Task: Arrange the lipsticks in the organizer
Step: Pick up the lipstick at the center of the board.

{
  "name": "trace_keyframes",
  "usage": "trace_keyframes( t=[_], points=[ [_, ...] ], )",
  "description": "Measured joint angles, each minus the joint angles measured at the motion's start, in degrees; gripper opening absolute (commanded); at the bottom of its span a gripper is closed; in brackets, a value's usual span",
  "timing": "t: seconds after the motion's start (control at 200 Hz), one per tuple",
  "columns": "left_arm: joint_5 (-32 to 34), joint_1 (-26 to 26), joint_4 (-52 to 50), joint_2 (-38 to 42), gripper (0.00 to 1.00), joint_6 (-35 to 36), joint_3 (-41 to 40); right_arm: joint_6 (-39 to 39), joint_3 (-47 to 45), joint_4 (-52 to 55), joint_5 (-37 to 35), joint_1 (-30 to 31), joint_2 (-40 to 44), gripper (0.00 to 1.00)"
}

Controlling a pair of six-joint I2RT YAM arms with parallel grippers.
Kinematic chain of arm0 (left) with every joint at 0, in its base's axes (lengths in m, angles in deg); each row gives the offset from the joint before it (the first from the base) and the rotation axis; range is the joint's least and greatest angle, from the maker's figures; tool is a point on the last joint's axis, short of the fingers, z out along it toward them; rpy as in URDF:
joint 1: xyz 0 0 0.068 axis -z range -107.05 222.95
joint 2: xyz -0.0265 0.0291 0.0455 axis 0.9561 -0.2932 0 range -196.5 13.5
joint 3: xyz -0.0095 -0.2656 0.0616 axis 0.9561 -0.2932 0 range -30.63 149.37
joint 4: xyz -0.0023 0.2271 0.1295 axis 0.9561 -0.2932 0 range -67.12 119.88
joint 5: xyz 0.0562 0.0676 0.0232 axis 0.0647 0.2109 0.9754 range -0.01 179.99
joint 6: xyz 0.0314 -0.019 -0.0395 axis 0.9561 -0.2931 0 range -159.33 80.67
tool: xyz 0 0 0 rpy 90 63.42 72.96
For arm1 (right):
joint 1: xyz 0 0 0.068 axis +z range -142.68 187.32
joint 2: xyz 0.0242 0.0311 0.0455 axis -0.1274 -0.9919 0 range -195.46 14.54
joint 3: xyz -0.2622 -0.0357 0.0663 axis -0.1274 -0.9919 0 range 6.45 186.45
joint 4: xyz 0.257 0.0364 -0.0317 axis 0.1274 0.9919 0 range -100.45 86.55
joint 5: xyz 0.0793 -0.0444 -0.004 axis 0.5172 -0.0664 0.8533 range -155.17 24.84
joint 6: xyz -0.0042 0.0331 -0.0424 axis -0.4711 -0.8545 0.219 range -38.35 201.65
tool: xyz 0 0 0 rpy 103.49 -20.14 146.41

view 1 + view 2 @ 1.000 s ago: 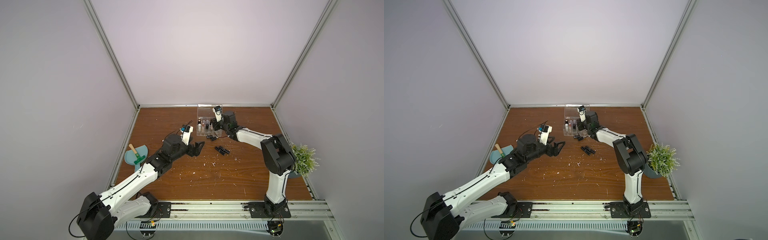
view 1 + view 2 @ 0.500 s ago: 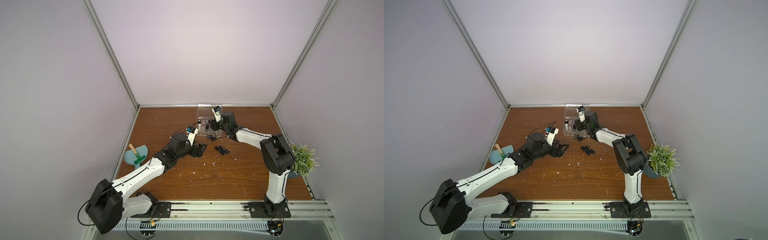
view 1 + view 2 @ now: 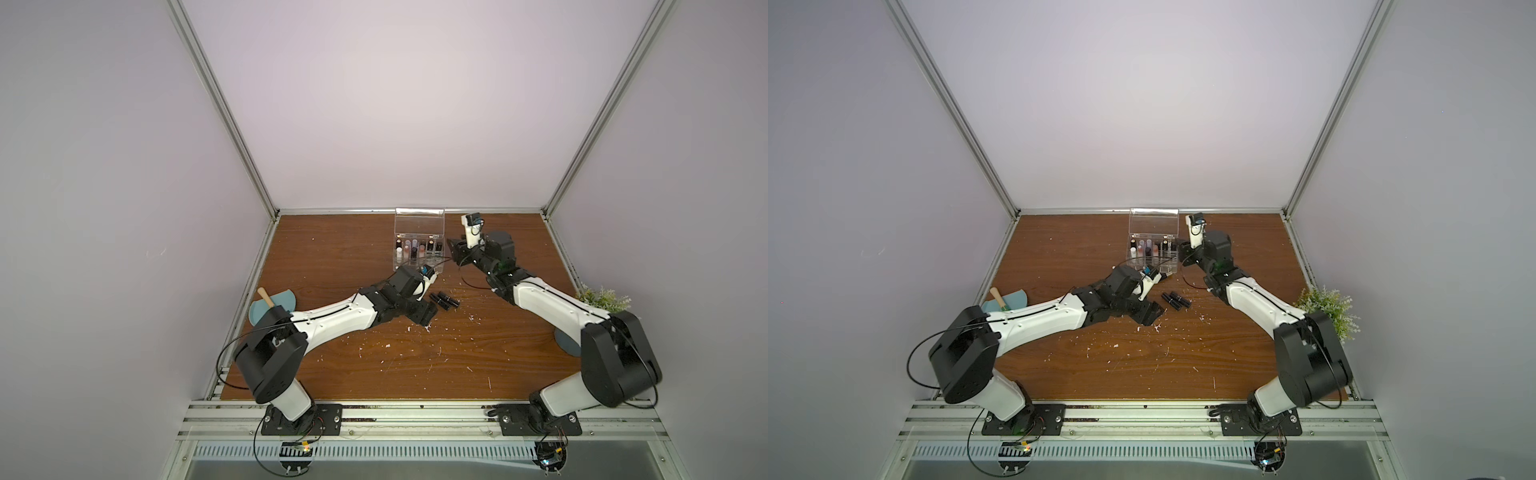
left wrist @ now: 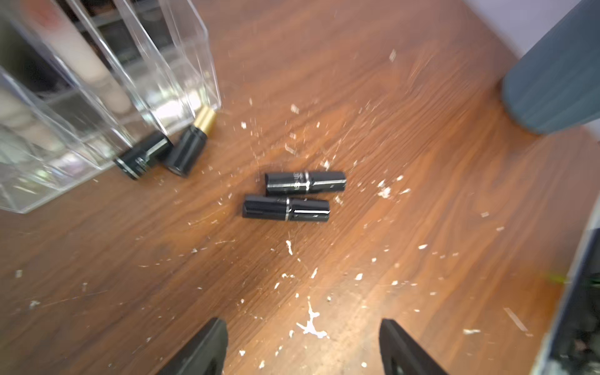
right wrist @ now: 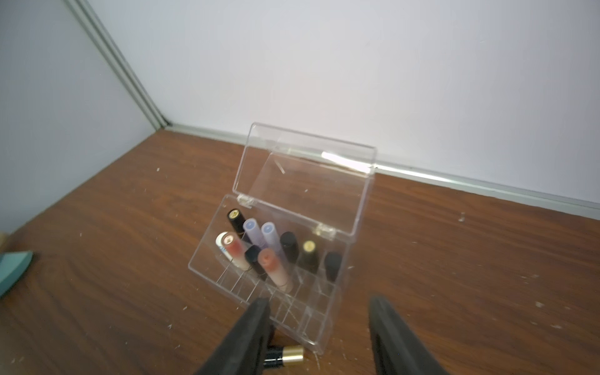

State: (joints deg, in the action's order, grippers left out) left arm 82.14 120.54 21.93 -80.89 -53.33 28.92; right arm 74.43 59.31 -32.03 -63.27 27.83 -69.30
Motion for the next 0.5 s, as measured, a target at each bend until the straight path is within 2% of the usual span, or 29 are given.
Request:
trace_keyframes(
  t=[0.095, 0.175, 0.255, 0.5],
  points=[
    [2.08, 0.76, -1.33, -4.55, 0.77, 0.85, 2.51, -1.66, -4.15, -0.59, 0.35, -4.15, 5.07, 0.53],
    [3.91, 0.94, -1.92, -6.88, 0.82, 1.38, 3.74, -2.78, -5.75, -0.52, 0.72, -6.51, 6.86, 0.52],
    [5.55, 1.11, -2.78, -8.31, 0.86, 1.86, 5.09, -3.45, -5.97, -0.48, 1.57, -6.88, 7.1, 0.52],
    [8.39, 1.42, -3.41, -11.63, 0.89, 2.08, 11.17, -4.42, -5.97, -0.48, 3.61, -6.64, 7.1, 0.52]
  ],
)
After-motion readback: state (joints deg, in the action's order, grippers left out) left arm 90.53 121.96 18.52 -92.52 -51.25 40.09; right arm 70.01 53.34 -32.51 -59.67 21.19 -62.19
